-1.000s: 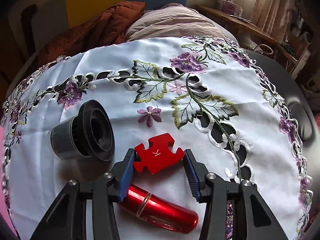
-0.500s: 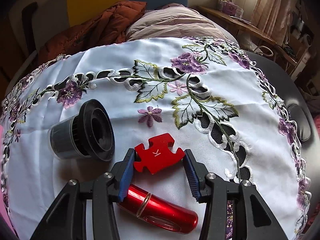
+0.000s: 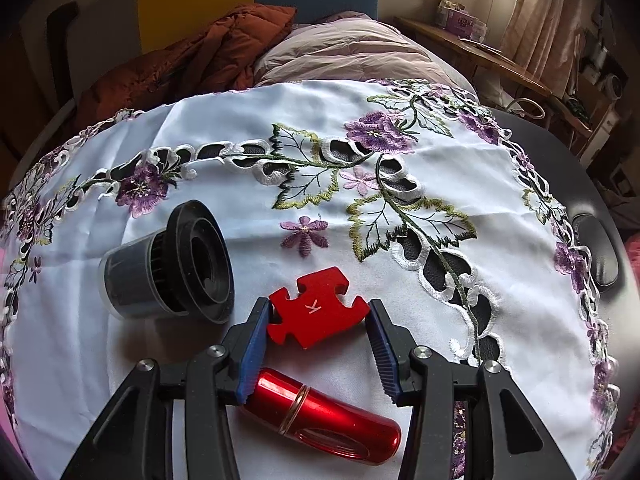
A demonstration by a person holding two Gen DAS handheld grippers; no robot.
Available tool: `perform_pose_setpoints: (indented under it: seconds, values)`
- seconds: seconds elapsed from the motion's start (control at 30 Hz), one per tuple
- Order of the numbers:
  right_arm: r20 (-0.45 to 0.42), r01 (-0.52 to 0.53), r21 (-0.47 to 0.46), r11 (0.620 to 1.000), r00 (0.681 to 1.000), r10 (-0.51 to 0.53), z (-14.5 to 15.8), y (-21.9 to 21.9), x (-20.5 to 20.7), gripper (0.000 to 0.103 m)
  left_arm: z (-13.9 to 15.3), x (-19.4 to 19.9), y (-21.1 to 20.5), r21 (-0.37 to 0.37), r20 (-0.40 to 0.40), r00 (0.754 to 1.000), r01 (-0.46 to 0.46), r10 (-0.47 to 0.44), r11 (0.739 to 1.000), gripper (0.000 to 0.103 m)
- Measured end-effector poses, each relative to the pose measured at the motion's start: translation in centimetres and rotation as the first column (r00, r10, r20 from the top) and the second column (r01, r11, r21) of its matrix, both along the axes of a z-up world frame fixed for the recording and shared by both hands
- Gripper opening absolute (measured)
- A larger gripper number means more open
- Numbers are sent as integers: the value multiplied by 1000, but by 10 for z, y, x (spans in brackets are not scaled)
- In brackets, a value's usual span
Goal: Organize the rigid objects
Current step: 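Carry the orange toy into the tray with left tool while right grasps red puzzle piece, then lift the red K puzzle piece off the cloth with the right tool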
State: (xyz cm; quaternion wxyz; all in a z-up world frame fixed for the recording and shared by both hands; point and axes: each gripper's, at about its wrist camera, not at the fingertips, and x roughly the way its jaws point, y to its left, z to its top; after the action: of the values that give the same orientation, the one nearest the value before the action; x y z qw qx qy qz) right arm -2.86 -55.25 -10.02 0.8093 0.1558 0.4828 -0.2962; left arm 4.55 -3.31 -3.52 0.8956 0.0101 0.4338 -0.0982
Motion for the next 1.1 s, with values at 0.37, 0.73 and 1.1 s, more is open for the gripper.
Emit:
perform_pose_setpoints:
  seconds: [0.37, 0.73, 1.1]
  values:
    - [35, -6, -26, 1000, 999, 7, 9, 6, 1, 48, 22, -11, 2, 4, 61, 998, -3, 3, 1000, 32]
    - [144, 2, -47, 999, 990, 5, 34, 8, -5, 48, 23, -16, -4, 34, 70, 997, 13, -15, 999, 32]
    - [171, -56, -67, 996, 983, 67, 43, 24, -1, 48, 21, -16, -4, 36, 61, 998, 13, -15, 999, 32]
